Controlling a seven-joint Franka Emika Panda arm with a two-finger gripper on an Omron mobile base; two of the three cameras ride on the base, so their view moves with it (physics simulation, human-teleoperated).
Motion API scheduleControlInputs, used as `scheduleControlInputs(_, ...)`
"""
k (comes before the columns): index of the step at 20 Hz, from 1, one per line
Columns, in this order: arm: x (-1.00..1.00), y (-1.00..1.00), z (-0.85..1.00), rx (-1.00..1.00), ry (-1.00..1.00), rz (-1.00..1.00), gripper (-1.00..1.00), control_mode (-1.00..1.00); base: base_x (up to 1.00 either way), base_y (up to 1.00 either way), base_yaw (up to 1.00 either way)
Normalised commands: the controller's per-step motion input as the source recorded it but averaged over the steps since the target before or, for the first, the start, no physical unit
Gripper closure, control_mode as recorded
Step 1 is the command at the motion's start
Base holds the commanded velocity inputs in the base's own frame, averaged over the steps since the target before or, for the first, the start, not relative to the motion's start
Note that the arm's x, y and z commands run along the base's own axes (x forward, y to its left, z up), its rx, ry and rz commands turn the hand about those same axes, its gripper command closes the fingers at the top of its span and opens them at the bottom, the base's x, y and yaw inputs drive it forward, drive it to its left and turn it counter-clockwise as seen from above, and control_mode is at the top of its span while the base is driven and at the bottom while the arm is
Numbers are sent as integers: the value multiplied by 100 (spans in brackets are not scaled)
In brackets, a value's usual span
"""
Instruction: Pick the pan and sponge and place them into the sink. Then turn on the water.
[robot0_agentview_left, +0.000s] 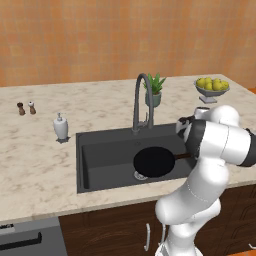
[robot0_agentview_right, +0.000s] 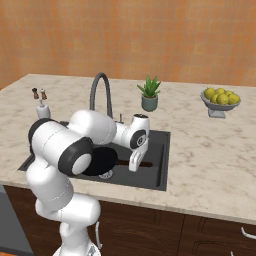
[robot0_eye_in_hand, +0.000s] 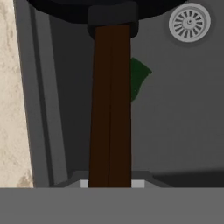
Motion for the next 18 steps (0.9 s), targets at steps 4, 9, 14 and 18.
scheduleControlInputs(4,0,0,-8,-5,0,0,100,-100,0,0,0)
scheduleControlInputs(9,-1,1,-13,-8,-1,0,100,-100,0,0,0)
scheduleControlInputs(14,-13,13,2,-5,-3,0,100,-100,0,0,0)
scheduleControlInputs(18,-13,22,10,0,-3,2,100,-100,0,0,0)
